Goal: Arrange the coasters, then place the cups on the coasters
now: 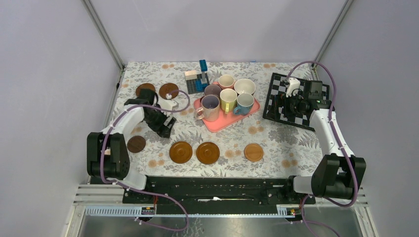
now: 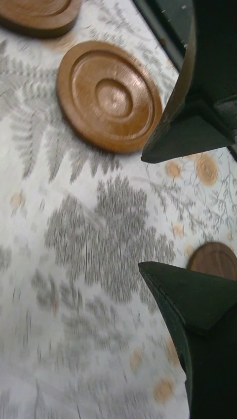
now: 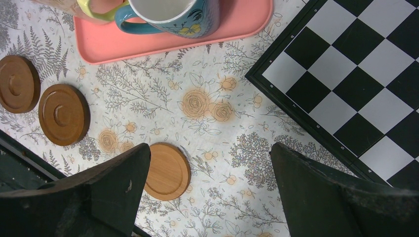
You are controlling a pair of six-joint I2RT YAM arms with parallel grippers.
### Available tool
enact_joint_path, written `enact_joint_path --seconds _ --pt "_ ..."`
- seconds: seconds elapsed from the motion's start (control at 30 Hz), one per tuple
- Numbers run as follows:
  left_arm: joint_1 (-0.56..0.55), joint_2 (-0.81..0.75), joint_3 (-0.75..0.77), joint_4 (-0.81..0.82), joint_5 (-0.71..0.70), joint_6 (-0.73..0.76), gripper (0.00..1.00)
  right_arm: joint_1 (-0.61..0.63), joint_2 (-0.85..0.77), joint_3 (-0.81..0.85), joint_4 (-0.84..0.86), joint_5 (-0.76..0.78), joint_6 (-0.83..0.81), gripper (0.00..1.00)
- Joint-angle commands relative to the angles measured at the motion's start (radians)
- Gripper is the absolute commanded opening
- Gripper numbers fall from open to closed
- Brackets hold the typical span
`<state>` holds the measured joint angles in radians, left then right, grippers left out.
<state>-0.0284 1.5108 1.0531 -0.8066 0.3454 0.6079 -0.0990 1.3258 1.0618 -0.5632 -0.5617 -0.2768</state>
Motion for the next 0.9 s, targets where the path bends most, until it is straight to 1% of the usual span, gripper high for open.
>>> enact_joint_path --seconds 0.0,0.17,0.4,0.7,0.87 --pt "-0.071 -0.043 -0.06 -0.031 0.04 0.05 0.8 -0.002 -0.037 0.01 -0.009 -0.013 -0.019 0.98" --pt "-0.129 -0.052 -0.109 -0.005 0.016 0.041 0.8 -0.002 -0.034 0.012 -0.011 -0.02 -0.017 0.98" --pt "-0.26 -0.073 -0.201 0.092 -0.101 0.009 0.8 -0.002 -0.034 0.009 -0.005 -0.014 -0.017 0.98" --pt "-0.382 -0.058 -0.251 0.165 -0.162 -0.04 0.8 -0.002 -0.035 0.001 -0.001 -0.009 -0.018 0.98" --pt "-0.412 -0.042 -0.264 0.219 -0.199 -0.077 0.78 -0.002 -0.035 -0.003 0.0 -0.006 -0.018 0.98"
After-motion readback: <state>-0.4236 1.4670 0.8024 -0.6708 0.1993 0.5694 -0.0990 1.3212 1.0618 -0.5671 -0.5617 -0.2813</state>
